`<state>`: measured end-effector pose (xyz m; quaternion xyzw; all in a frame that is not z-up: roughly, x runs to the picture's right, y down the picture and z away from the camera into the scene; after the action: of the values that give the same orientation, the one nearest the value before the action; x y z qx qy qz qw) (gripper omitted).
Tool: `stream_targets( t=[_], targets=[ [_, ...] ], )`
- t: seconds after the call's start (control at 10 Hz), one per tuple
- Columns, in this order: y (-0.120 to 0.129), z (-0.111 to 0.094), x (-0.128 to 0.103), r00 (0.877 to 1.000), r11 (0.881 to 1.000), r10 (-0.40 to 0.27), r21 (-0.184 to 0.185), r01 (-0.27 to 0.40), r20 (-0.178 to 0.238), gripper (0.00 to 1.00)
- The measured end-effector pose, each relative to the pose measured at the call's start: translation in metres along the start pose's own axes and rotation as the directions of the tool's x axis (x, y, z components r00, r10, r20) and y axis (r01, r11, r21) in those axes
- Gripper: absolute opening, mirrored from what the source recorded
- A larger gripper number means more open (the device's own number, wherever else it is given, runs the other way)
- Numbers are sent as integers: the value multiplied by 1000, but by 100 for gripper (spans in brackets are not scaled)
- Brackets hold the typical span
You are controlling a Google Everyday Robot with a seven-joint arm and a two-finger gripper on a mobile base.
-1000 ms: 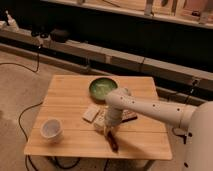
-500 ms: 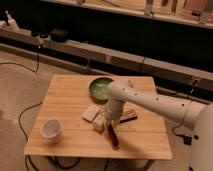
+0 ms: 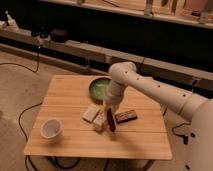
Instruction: Place the pepper in the ceramic cup
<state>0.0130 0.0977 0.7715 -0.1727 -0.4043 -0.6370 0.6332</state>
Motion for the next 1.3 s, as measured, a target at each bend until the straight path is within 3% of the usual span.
stream_targets(
  t=[0.3, 0.4, 0.7, 0.9, 1.3],
  targets=[
    [-66, -49, 43, 996, 994, -30, 100, 38, -81, 25],
    [-88, -58, 47, 995, 990, -42, 132, 53, -86, 25],
    [-159, -57, 23, 992, 967, -117, 224, 124, -47, 25],
    [-186, -49, 3, 984, 955, -173, 236, 180, -52, 25],
    [-239, -42, -20, 962, 926, -252, 263, 270, -102, 25]
  ],
)
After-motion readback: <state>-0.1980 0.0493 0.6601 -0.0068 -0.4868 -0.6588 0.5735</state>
